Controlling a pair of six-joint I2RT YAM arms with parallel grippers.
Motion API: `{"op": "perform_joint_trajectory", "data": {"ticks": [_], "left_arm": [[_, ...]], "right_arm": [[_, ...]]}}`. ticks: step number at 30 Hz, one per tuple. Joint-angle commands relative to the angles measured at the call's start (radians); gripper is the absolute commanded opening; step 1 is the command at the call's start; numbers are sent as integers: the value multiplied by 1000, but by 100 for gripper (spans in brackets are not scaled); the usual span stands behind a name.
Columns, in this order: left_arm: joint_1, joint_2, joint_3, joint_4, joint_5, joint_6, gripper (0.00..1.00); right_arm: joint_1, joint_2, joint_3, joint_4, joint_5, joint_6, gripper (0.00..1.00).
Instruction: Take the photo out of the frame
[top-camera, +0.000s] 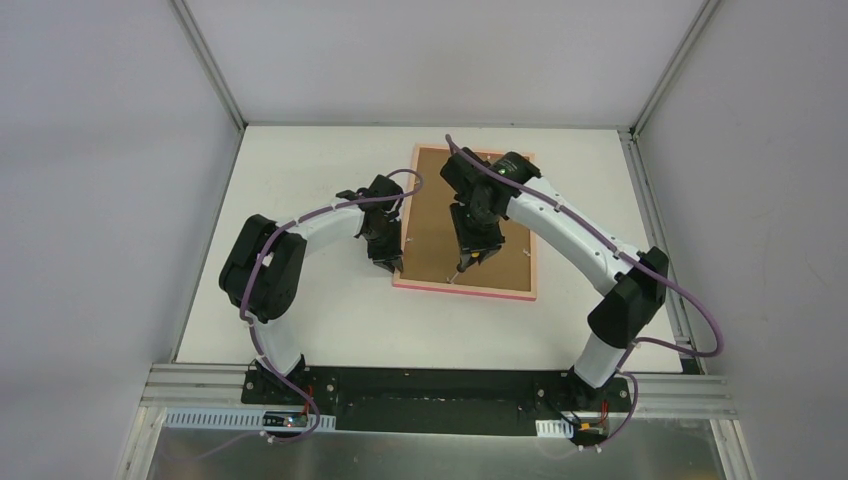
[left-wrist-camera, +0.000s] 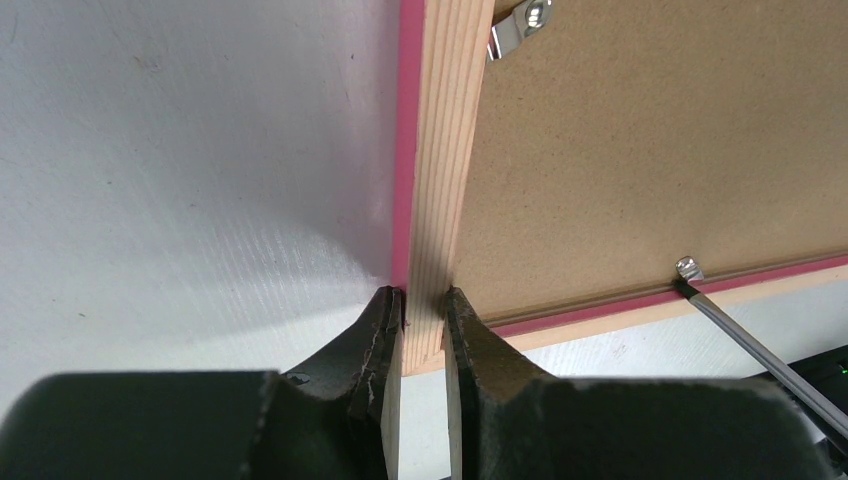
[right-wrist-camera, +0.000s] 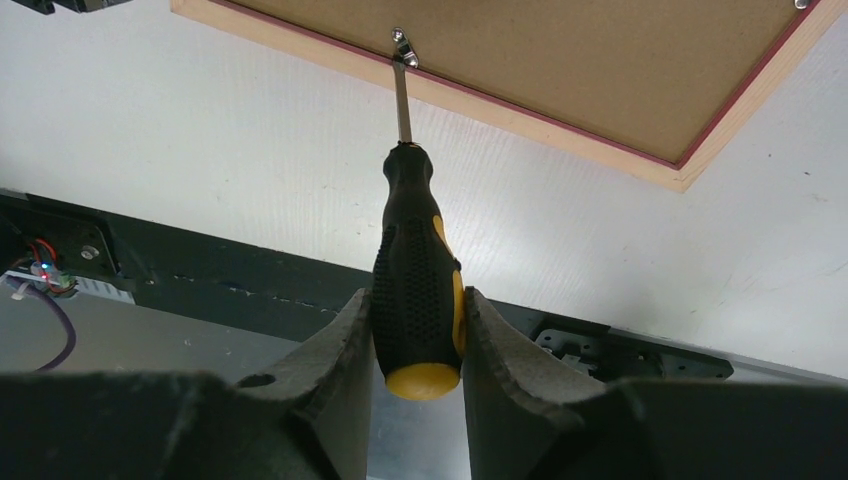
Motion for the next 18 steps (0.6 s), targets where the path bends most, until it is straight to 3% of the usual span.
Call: {"op": "perform_joint_trajectory", "data": {"ticks": [1,18], "left_arm": [[0,-23,-24,-32,-18,2,0],[-1,-23,-30,-32,-15,-3,0]], "right_arm": [[17,16,22,-95,134,-22,0],[49,-21,58,-135,360,-6,0]]}}
